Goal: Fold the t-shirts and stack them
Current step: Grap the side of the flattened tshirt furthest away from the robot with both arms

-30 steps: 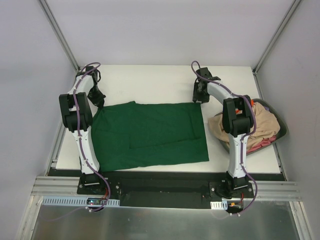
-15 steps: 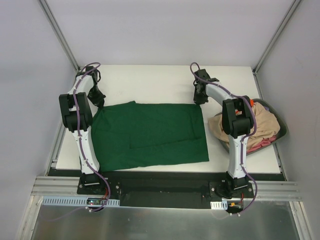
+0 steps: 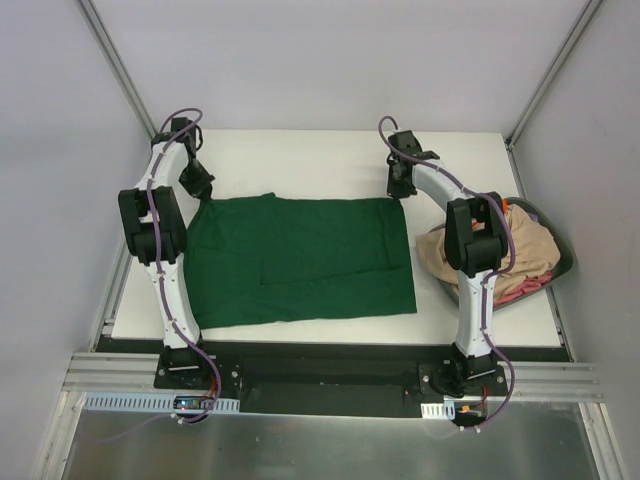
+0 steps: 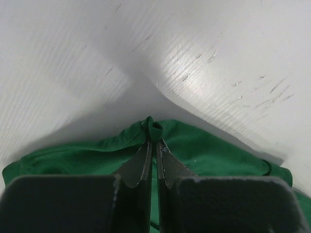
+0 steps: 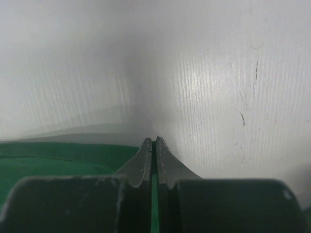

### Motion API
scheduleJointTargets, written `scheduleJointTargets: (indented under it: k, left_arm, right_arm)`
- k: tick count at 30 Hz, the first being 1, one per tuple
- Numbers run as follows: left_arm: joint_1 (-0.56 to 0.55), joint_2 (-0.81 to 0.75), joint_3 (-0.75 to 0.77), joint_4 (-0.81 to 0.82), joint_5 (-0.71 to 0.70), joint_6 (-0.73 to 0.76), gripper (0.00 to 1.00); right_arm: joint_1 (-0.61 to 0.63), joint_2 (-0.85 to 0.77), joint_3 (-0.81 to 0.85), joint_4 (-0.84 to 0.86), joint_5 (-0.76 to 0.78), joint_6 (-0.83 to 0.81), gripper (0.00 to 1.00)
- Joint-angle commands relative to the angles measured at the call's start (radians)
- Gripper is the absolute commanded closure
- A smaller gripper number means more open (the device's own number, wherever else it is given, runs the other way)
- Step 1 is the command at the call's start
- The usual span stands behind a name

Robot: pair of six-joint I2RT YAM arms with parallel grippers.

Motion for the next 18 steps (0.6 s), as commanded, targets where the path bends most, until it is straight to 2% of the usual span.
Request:
scheduleJointTargets:
  k: [1,11,18]
  left_arm:
    - [-0.011,-0.112,-0.066,-0.008,0.005,0.005,1.00]
    - [-0.043,-0.428,-0.538,0.147,-0.045,-0.040,1.00]
    - [-0.044,-0.629,-0.772,0.182,-0.105,-0.086,1.00]
  right_arm:
    - [0.005,-0.133,-0.076,0.032,-0.001,-0.022,0.99]
    - [0.036,-0.338,-0.369,0.105,-0.041,0.003,0.99]
    - [0.040,-0.466,-0.510,0.108,-0.029,0.003,0.99]
